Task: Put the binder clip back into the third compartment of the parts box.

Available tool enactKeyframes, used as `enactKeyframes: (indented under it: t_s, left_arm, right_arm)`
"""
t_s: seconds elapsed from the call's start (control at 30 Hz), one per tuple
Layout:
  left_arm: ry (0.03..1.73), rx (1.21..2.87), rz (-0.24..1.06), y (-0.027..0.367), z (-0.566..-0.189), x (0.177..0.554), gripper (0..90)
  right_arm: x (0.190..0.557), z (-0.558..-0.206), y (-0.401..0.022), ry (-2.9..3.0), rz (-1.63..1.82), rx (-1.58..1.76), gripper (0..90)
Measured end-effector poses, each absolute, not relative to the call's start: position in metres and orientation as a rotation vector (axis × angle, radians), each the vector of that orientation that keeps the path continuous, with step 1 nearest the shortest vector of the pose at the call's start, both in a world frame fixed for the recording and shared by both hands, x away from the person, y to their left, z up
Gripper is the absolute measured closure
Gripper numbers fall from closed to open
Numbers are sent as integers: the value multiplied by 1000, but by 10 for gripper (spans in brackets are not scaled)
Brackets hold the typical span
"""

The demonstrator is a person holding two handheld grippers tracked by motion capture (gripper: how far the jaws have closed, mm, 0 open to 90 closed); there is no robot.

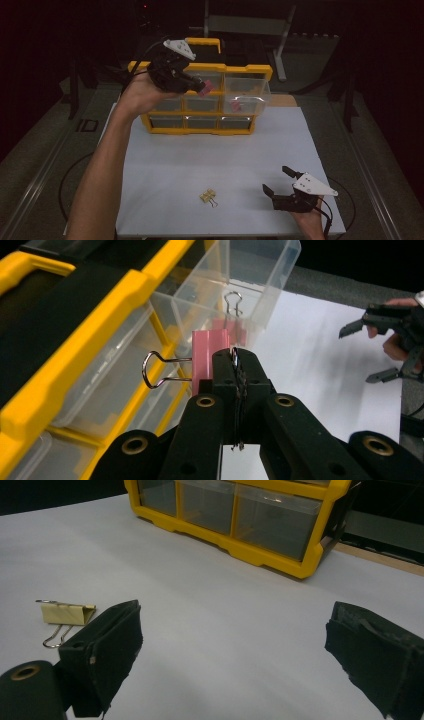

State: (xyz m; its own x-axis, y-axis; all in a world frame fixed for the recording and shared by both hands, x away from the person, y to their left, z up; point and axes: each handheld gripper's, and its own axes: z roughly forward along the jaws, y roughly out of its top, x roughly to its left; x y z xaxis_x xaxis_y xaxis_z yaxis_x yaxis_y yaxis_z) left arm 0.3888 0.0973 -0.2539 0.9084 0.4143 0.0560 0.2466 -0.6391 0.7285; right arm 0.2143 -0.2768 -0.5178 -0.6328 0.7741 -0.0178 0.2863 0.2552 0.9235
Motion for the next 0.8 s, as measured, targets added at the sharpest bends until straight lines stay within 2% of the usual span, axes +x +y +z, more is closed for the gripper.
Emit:
enactKeyframes:
  t_s: [0.8]
  left_arm:
    - [487, 2303, 316, 40, -233, 402, 893]
  right_arm:
    - [214, -518, -278, 2051, 1361, 962, 78]
